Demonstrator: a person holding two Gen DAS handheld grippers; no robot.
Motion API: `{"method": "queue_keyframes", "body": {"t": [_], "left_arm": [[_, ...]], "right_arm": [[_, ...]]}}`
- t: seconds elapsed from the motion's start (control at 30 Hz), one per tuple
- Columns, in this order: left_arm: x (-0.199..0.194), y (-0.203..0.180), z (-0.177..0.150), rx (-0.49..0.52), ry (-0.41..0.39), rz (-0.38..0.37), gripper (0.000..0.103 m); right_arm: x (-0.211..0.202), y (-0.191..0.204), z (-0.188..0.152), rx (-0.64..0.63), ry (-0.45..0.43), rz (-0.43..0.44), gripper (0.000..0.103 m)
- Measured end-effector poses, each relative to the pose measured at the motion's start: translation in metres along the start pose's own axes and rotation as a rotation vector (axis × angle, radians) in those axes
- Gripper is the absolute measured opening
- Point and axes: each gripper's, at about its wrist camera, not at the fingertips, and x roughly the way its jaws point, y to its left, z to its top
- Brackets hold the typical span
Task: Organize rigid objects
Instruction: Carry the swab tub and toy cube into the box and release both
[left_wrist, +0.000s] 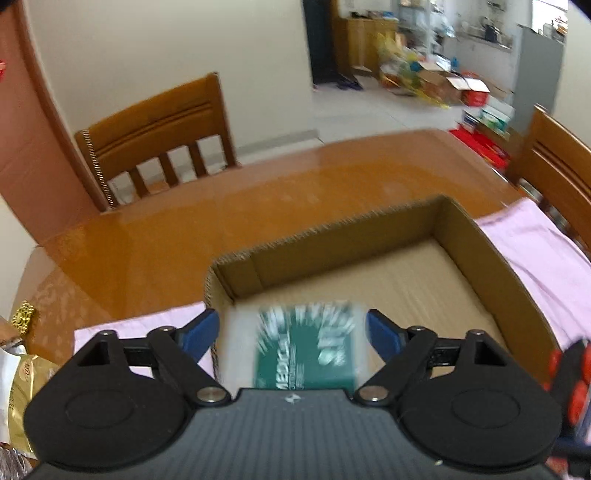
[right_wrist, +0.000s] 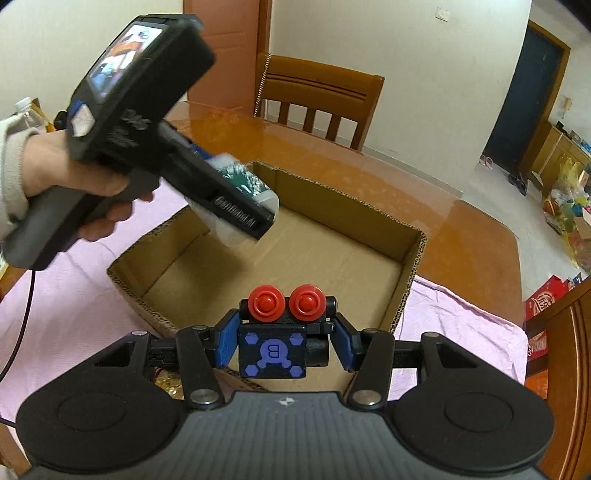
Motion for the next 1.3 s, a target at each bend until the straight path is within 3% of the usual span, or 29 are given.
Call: {"method": "queue_keyframes", "body": {"t": [0.27,0.63,0.97,1.03,1.07,1.1,1.3], "left_arm": [[-0.023,0.008,-0.005,0.011,0.024,-0.041,0.094],[-0.063,0.038,-0.044,-0.064,0.018,0.026,0.096],[-0.074,0.036,-0.056,-0.104,0.020,-0.015,0.096],[-0.074,0.034,-0.056,-0.099,0.020,-0.021,0.096],[-0.075,0.034,-0.056,-0.098,0.020,-0.024,0.096],[-0.076,0.033,-0.057,-0.096,0.017,-0.028,0.096],[-0.081,0.032,-0.058,-0.107,0.000,-0.035,0.097]], "right_arm": [[0.006,-0.002,0.006,-0.002,0.008,-0.015,0.057],[0.045,-0.025,0.031,-0.001,0.038,-0.045,0.057],[0.083,-0.044,0.069,0.014,0.051,-0.070,0.058],[0.086,-0.046,0.076,0.023,0.036,-0.071,0.070],[0.087,-0.047,0.078,0.025,0.028,-0.075,0.086],[0.086,-0.047,0.081,0.023,0.014,-0.079,0.093],[0.077,-0.041,0.083,0.002,-0.021,-0.083,0.101]]}}
